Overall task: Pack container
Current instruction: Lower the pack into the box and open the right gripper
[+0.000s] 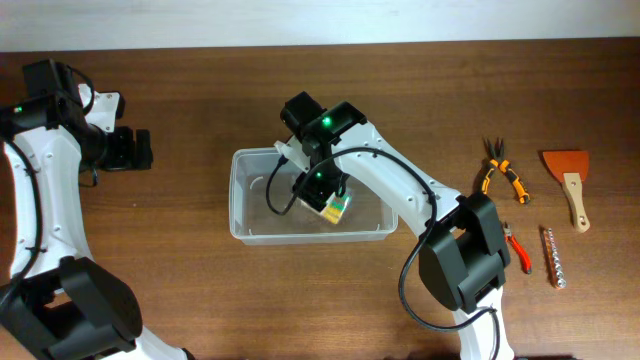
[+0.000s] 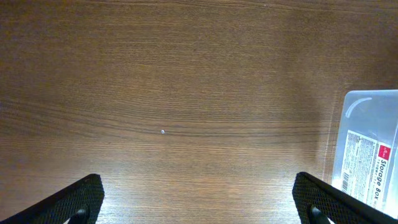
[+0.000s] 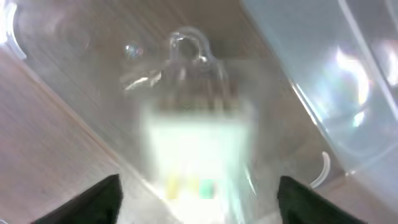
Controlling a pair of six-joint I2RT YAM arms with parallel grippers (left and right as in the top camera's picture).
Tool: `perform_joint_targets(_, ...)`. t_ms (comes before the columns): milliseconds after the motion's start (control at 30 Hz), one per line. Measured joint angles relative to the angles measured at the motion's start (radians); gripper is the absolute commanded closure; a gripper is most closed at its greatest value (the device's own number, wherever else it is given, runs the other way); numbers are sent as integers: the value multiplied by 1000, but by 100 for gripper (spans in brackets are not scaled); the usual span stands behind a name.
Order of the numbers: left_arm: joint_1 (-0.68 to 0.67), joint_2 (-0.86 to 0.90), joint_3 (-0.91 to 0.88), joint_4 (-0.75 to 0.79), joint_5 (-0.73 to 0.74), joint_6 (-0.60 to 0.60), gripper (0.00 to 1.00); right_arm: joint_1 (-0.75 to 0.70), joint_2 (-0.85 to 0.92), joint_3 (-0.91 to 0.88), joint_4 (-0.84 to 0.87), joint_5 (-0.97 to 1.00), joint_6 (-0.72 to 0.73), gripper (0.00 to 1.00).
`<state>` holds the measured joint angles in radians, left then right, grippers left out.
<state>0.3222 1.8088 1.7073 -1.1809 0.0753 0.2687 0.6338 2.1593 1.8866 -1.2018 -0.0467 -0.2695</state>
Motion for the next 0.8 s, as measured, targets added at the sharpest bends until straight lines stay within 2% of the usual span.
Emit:
perform_joint_targets(67,0,0,0,0,0,0,1,0,0,0,2,-1,2,1)
perform_joint_targets(333,0,0,0,-1,0,0,1,-5,1,48,-47,0,80,1)
perform_joint_targets(567,0,0,0,-8,0,0,1,-94,4,469,-327,26,153,1)
perform_joint_targets(700,0,0,0,-8,0,0,1,-250,-1,731,-482,66,183,1)
perform_joint_targets(800,0,0,0,-8,0,0,1,-371,-29,787,-486,89,200,1)
